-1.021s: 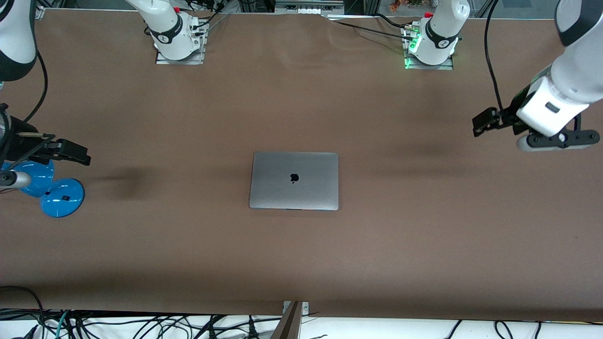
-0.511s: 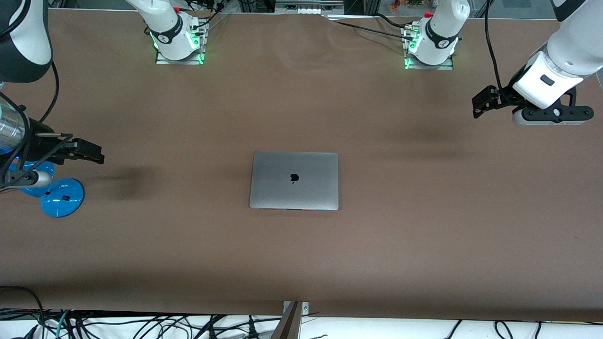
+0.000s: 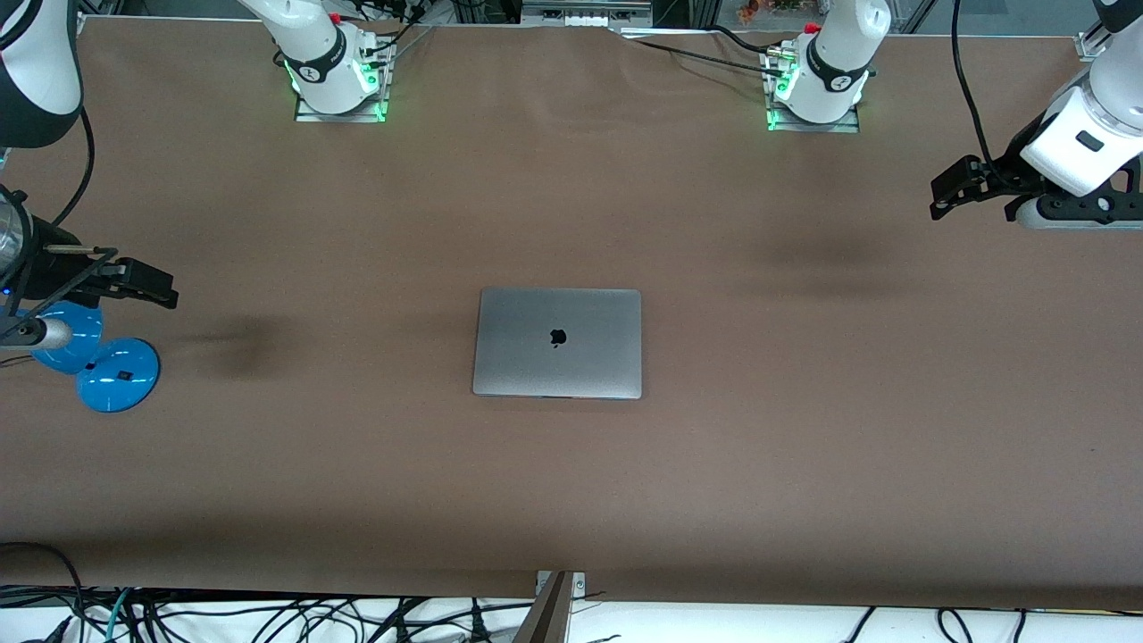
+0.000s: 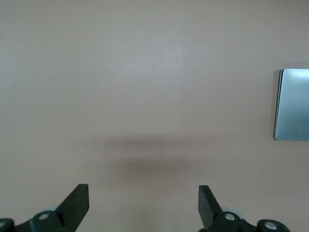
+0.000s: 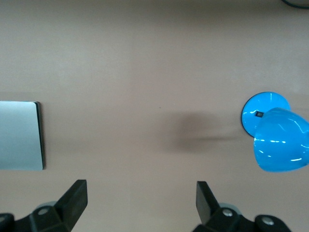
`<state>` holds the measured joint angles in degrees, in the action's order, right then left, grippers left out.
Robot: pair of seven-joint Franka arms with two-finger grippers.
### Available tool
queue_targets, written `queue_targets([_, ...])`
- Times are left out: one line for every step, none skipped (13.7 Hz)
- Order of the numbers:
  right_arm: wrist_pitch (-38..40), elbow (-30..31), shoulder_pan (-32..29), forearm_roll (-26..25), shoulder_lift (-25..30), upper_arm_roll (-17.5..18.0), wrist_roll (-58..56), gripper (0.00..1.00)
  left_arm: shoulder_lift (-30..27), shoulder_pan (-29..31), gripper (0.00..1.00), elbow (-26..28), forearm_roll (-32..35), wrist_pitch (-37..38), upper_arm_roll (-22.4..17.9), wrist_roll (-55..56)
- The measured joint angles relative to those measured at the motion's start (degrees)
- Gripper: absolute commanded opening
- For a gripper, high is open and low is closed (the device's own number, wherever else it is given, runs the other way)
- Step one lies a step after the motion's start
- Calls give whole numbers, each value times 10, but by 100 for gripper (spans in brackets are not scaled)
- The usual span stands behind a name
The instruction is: Close laptop with both arms from behind
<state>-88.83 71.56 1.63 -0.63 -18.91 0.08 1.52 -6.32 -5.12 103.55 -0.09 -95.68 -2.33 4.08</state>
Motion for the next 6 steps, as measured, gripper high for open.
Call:
queue_targets([0,0,0,0,0,-1,0,100,2,0,100,-3,0,0,0,0])
queue_targets([1,0,0,0,0,-1,0,100,4,-1,100,-5,0,0,0,0])
queue_targets([3,0,0,0,0,-1,0,100,5,-1,100,-6,0,0,0,0])
queue_targets([6,0,0,0,0,-1,0,100,5,-1,100,-7,0,0,1,0])
queue_targets([7,0,0,0,0,-1,0,100,6,-2,100,-8,0,0,1,0])
queue_targets([8,0,0,0,0,-2,0,100,7,-2,100,-10,0,0,1,0])
